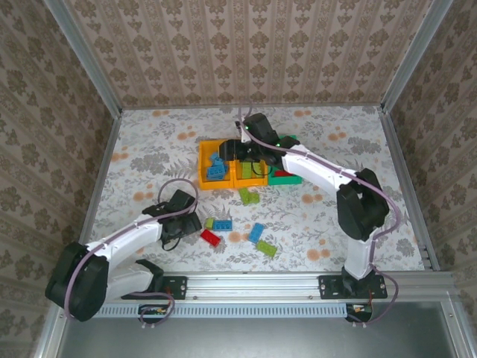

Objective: Sort the legos into containers by color

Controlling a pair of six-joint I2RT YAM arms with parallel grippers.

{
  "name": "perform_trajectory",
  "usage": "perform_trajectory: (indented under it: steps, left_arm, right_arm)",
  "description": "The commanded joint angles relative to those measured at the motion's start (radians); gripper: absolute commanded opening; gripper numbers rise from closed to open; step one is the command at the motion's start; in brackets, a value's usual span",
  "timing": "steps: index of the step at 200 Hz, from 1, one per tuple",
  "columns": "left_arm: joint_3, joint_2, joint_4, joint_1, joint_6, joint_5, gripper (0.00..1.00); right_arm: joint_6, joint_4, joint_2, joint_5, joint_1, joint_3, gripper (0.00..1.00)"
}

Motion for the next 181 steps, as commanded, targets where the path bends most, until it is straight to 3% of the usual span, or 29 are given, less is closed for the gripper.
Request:
perform_trajectory:
  steps: [1, 42, 75, 128, 181]
  left_arm:
    - [0.008, 0.049, 0.077, 0.008, 0.007, 0.016, 0.74]
    - [0.033, 0.083, 0.116, 0.019, 0.057, 0.017, 0.41]
    - [0.086, 0.082, 0.113, 0.019, 0.108, 0.007, 0.28]
    - [0.308, 0.118, 0.158, -0.042, 0.251, -0.005, 0.25]
    - [0.808, 0.456, 0.158, -0.142, 0.497, 0.088, 0.27]
  right_arm:
    - [-0.039, 0.005, -0.065, 0.039, -0.031, -0.068, 0.69]
    - [-0.059, -0.009, -0.165, 0.07, -0.082, -0.194, 0.69]
    - [-0.098, -0.042, -0.267, 0.132, -0.136, -0.296, 0.71]
    - [-0.12, -0.066, -0.409, 0.185, -0.247, -0.488, 0.72]
    - [-0.083, -0.097, -0.545, 0.2, -0.246, -0.695, 0.71]
